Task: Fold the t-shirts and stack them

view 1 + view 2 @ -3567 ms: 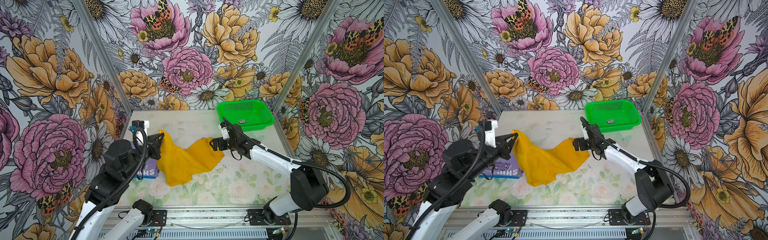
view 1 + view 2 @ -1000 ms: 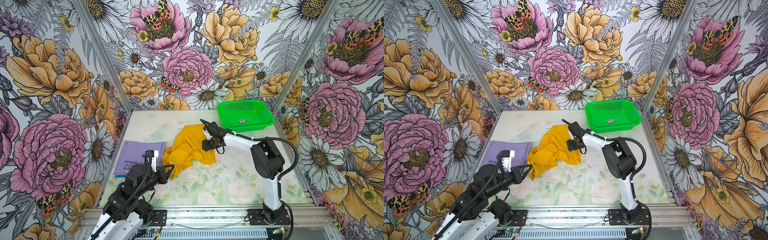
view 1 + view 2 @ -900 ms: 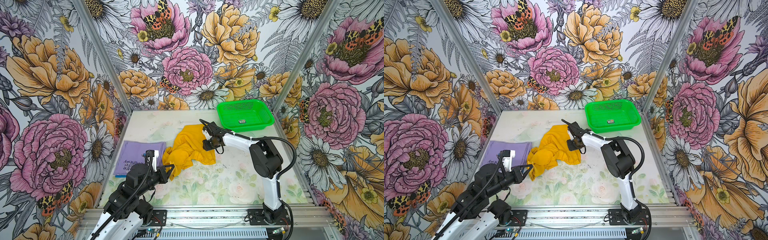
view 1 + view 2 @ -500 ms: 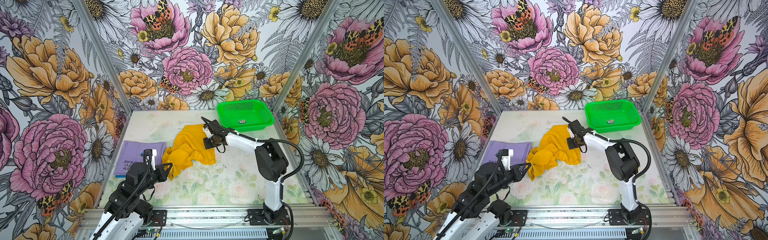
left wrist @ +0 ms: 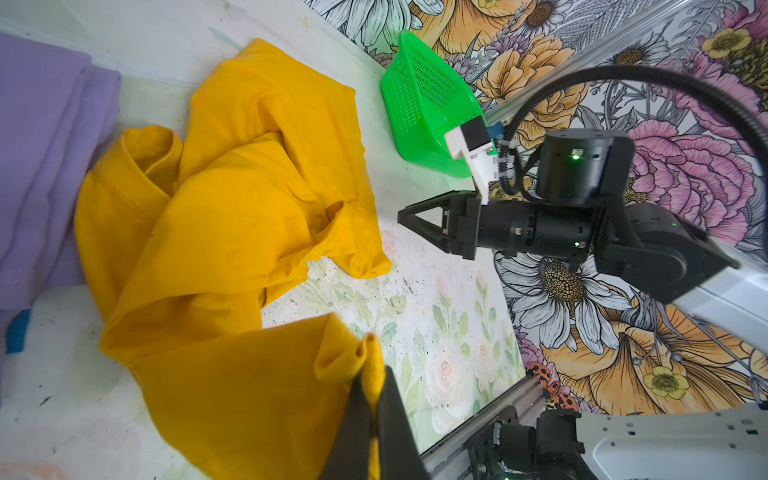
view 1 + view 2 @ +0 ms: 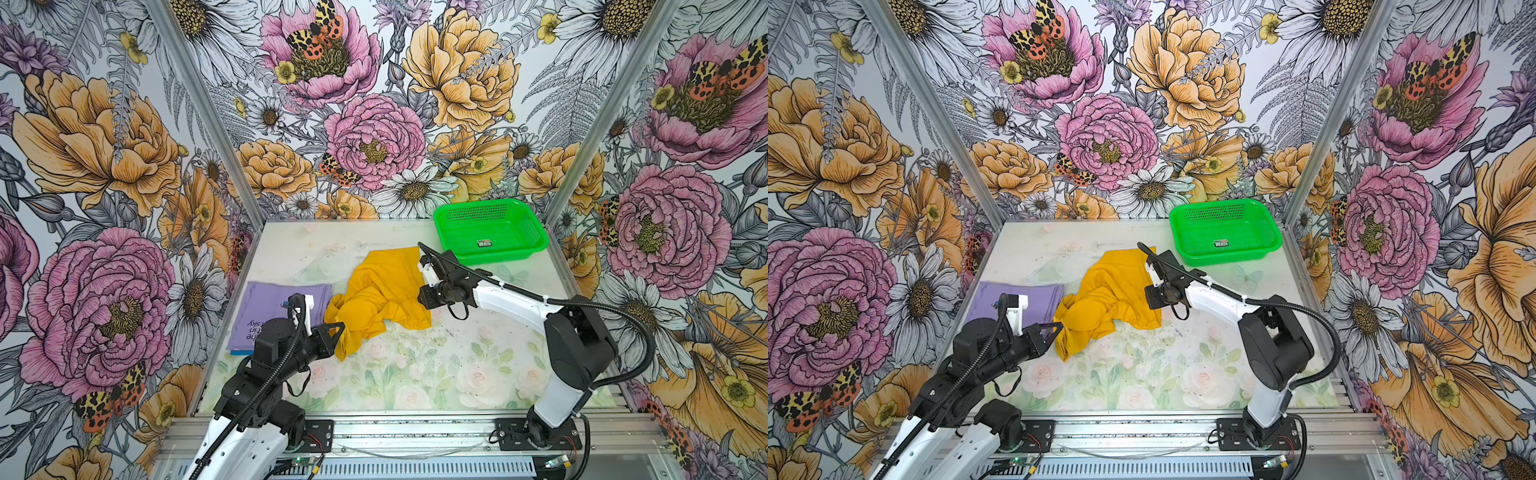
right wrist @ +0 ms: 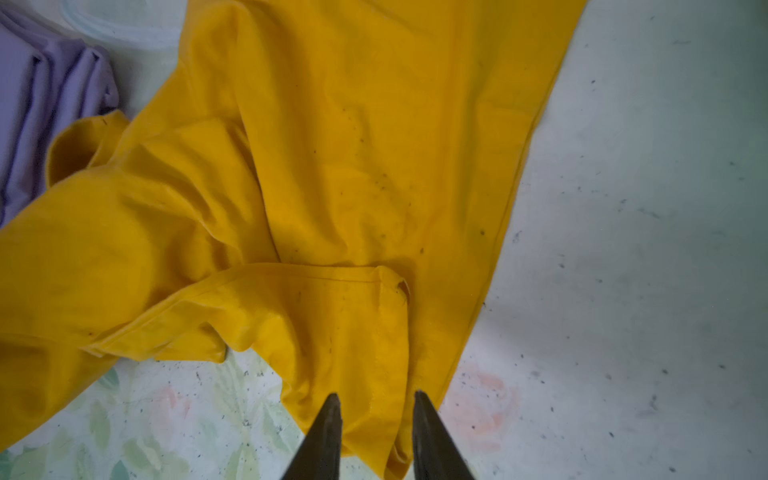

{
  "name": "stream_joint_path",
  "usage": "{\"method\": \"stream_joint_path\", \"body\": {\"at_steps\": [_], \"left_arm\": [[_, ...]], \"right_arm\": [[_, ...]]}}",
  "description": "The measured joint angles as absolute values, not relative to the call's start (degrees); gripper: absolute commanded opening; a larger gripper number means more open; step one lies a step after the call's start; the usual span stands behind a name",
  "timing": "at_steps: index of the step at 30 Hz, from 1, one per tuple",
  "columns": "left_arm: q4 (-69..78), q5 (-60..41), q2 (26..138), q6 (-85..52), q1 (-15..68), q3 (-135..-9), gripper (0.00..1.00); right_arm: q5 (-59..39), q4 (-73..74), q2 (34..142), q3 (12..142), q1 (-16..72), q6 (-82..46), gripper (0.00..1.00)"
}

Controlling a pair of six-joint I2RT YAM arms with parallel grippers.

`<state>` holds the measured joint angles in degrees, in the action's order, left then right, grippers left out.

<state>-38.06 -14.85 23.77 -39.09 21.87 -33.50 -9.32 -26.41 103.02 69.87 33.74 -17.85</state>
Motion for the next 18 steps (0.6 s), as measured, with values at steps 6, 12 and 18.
{"method": "stream_joint_path", "body": {"at_steps": [6,12,18], "left_arm": [[-37.78,-14.83,21.08,-39.09,21.89,-33.5,0.0],[-37.5,-14.85,21.52,-39.05,21.82,-33.5,0.0],[-37.41,-15.27,21.89,-39.0,20.38,-33.5,0.0]], "right_arm": [[-9.5,-26.0,114.15,76.23,33.74,-17.08,0.35],[-9.19,-25.82,116.44,79.4,33.74,-16.69,0.11],[-7.84,-25.69,110.52,76.88,33.74,-16.43,0.07]]}}
